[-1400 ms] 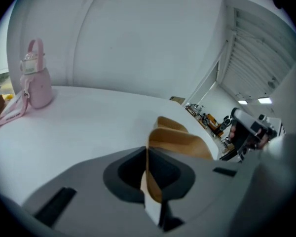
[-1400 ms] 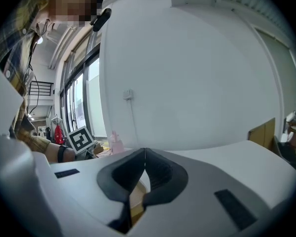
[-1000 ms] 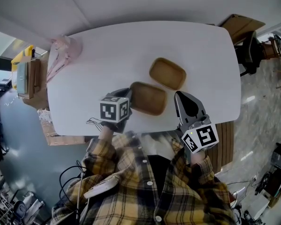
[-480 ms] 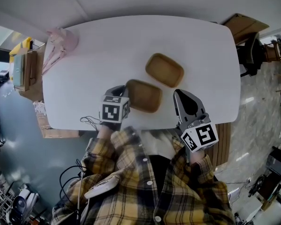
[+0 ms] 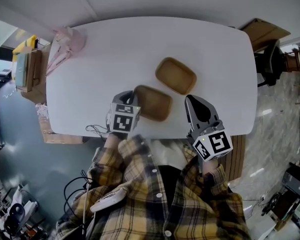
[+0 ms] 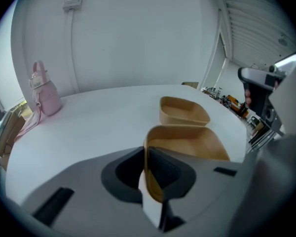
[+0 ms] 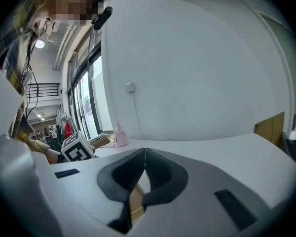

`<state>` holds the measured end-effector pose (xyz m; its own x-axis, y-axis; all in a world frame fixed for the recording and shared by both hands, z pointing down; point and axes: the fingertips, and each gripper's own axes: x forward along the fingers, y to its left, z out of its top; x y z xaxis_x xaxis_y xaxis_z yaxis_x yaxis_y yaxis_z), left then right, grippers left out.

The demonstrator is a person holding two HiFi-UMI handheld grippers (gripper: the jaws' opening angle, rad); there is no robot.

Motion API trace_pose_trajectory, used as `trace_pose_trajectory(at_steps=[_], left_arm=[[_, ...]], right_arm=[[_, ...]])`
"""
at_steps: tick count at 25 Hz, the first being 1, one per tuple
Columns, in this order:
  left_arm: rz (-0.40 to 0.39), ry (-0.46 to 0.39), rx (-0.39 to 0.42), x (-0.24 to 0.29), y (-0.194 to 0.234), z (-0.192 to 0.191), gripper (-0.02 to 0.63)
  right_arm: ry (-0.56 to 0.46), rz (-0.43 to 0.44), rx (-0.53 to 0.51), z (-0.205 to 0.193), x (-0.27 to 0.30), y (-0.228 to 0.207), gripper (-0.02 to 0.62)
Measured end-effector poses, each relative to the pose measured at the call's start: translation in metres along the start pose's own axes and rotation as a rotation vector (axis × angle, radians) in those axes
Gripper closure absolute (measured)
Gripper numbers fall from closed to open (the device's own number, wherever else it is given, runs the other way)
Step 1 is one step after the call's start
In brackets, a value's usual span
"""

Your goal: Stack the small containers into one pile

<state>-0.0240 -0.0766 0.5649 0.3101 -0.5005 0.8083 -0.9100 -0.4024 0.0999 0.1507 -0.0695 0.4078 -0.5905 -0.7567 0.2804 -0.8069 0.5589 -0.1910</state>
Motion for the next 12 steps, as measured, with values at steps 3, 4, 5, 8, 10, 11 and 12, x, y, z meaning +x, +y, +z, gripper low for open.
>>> trace_pose_trajectory(at_steps=[3, 4, 5, 8, 10, 11, 12], left_arm=[[-0.010, 0.001, 0.000, -0.001, -0.001, -0.001, 0.578], [-0.013, 0.001, 0.003, -0.001, -0.002, -0.001, 0.578], [-0.018, -0.001, 0.007, -0.002, -0.003, 0.000, 0.577], [-0.041, -0.011, 0.022, -0.005, -0.005, 0.006, 0.577], [-0.053, -0.018, 0.039, -0.006, -0.007, 0.010, 0.577], [-0.058, -0.024, 0.047, -0.006, -0.008, 0.012, 0.577], [-0.063, -0.030, 0.055, -0.007, -0.009, 0.014, 0.577]], right_arm=[[0.001, 0.001, 0.009, -0.001, 0.003, 0.000, 0.580], [0.002, 0.003, 0.010, -0.001, 0.004, 0.001, 0.580], [0.003, 0.005, 0.009, 0.000, 0.005, 0.002, 0.580], [0.008, 0.003, 0.011, 0.001, 0.010, 0.004, 0.580], [0.012, -0.005, 0.016, 0.002, 0.012, 0.004, 0.580], [0.016, -0.011, 0.017, 0.002, 0.013, 0.004, 0.580], [0.020, -0.021, 0.018, 0.002, 0.015, 0.003, 0.578]])
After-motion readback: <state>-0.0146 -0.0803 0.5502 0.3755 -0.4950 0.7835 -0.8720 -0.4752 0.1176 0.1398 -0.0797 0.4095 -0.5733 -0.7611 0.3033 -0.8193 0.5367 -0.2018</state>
